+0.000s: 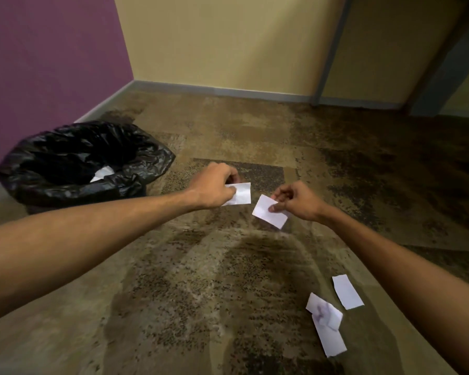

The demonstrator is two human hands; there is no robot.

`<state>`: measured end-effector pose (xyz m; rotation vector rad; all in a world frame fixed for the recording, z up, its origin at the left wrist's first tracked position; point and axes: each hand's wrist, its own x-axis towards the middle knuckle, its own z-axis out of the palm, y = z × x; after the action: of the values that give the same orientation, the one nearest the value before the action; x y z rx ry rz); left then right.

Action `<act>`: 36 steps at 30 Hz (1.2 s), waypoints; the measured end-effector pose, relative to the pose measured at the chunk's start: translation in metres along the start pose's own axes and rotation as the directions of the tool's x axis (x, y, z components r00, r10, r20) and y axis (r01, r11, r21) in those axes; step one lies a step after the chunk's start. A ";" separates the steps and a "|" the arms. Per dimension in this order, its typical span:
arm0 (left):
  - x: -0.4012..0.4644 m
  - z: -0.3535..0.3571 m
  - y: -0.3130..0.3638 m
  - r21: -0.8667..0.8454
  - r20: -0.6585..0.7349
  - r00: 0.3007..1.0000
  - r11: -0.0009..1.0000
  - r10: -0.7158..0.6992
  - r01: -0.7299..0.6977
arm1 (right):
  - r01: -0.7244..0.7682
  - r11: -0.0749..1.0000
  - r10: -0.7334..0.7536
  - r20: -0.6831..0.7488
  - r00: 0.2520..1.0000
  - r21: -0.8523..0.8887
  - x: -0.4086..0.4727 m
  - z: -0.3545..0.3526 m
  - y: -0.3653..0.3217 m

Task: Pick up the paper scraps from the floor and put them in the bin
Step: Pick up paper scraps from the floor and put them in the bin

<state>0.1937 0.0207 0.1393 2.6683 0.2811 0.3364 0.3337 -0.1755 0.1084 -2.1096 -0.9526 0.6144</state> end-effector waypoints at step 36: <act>-0.117 -0.186 -0.150 -0.044 -0.577 0.616 0.774 -0.536 0.632 | 0.519 0.846 -0.490 -0.208 0.847 0.119 0.093 0.166 -0.261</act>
<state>0.0096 0.1982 0.2137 2.3645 1.3941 0.9071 0.1675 0.0876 0.1966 -1.6259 -1.2483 0.2274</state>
